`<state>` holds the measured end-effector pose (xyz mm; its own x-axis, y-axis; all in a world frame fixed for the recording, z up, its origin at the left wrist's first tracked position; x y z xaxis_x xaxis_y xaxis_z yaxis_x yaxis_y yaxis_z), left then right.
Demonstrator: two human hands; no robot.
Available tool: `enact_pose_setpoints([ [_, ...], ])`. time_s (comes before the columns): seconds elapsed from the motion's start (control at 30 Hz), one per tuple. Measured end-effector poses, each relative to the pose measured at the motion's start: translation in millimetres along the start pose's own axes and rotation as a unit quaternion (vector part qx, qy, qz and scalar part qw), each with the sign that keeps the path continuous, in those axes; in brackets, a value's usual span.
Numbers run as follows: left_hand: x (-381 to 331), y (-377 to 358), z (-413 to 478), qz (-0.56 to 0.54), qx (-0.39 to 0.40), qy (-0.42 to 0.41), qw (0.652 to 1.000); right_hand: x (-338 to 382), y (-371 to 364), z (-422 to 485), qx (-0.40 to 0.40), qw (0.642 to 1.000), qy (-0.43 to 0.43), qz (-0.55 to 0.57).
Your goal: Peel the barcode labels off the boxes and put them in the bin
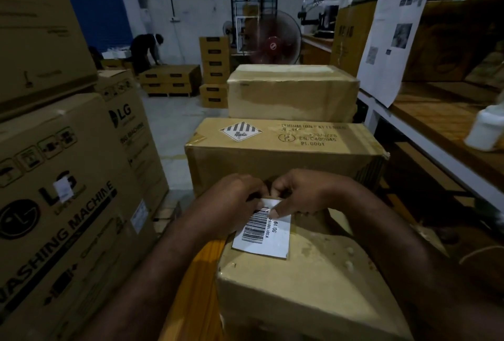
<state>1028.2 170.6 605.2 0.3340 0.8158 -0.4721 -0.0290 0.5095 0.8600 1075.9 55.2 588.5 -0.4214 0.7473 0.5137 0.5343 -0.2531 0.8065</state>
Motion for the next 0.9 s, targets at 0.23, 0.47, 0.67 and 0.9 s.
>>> enact_pose_setpoints([
  [0.23,9,8,-2,-0.026,0.101,0.068,0.992,3,1,-5,0.004,1.000,0.024,-0.009],
  [0.47,3,9,2,0.021,0.100,0.069,0.992,5,1,-4,0.012,0.999,0.030,-0.011],
  [0.67,2,5,0,0.015,0.072,0.065,0.995,2,1,-4,-0.013,1.000,-0.001,0.026],
  [0.9,1,6,-9,-0.029,0.057,0.044,0.997,8,0,-4,-0.026,0.998,0.056,0.008],
])
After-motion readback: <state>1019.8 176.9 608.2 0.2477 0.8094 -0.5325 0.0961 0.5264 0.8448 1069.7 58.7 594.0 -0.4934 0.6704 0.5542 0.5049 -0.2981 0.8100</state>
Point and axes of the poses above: each hand's wrist, its own z-axis towards the middle knuckle, its own y-axis out of the back of the hand, x = y × z, the point moved 7 cm from there along z, towards the middle knuckle, and after that the axes turned 6 degrees about -z, right-handed, at the moved point
